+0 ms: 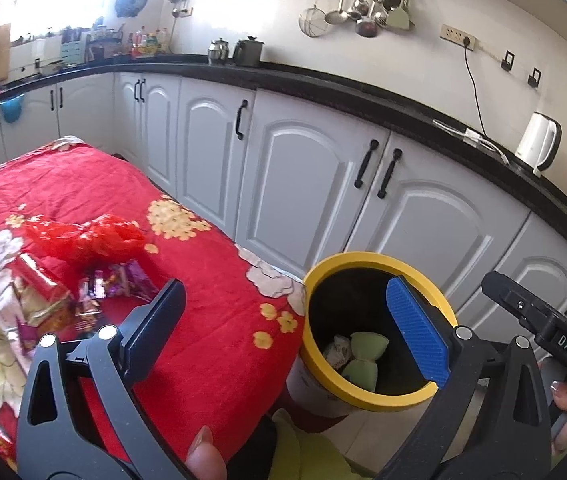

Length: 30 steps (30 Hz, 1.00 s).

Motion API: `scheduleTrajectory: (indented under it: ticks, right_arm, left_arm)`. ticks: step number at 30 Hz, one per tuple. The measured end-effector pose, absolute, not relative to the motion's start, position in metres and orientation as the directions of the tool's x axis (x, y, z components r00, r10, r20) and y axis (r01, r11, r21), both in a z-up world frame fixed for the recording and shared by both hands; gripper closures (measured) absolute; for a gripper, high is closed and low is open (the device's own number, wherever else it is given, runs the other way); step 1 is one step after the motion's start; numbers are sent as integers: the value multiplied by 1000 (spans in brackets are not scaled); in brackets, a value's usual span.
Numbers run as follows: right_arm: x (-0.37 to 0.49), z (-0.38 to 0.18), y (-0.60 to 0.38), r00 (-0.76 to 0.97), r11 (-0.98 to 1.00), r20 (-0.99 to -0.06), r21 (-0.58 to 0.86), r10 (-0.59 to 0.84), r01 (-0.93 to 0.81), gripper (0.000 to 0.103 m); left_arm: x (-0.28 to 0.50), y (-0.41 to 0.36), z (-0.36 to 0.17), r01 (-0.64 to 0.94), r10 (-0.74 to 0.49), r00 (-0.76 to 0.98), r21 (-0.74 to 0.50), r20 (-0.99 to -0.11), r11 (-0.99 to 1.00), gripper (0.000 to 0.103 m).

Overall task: Collect trash
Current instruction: 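Move both tools back toward the candy wrappers and red bag on the table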

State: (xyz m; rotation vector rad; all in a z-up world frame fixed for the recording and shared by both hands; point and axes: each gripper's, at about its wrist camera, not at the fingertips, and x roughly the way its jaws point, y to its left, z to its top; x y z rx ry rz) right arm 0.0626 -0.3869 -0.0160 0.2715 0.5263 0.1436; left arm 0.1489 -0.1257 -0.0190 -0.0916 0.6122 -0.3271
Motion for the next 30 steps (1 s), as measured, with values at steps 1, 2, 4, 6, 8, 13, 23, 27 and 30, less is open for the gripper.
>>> scheduleTrajectory:
  ticks: [1, 2, 4, 6, 8, 13, 23, 27, 30]
  right_arm:
    - [62, -14, -384, 856, 955, -473, 288, 209, -74, 23]
    - [62, -13, -380, 856, 955, -471, 283, 213, -82, 22]
    - [62, -10, -372, 854, 955, -468, 279, 226, -99, 22]
    - [61, -8, -366, 852, 955, -466, 274, 237, -116, 22]
    - [61, -6, -359, 850, 954, -464, 269, 248, -132, 22]
    - [63, -1, -344, 842, 951, -463, 257, 278, -173, 22]
    - [61, 10, -310, 826, 940, -454, 229, 333, -253, 21]
    - [62, 15, -298, 820, 934, -450, 221, 353, -281, 21]
    - [61, 17, -289, 817, 931, -448, 210, 364, -299, 21]
  left_arm:
    - [148, -123, -17, 270, -324, 773, -179, -545, 946, 11]
    - [147, -120, -15, 264, -319, 779, -179, -540, 948, 11]
    - [145, -114, -12, 251, -307, 789, -177, -532, 952, 11]
    - [144, -107, -9, 239, -298, 798, -178, -524, 955, 11]
    - [142, -101, -7, 229, -289, 806, -179, -517, 957, 11]
    - [136, -87, 1, 203, -259, 831, -165, -492, 965, 11]
    - [127, -61, 15, 162, -219, 865, -162, -451, 973, 11]
    - [126, -52, 19, 144, -205, 873, -167, -442, 975, 11]
    - [124, -44, 22, 128, -190, 881, -169, -433, 977, 11]
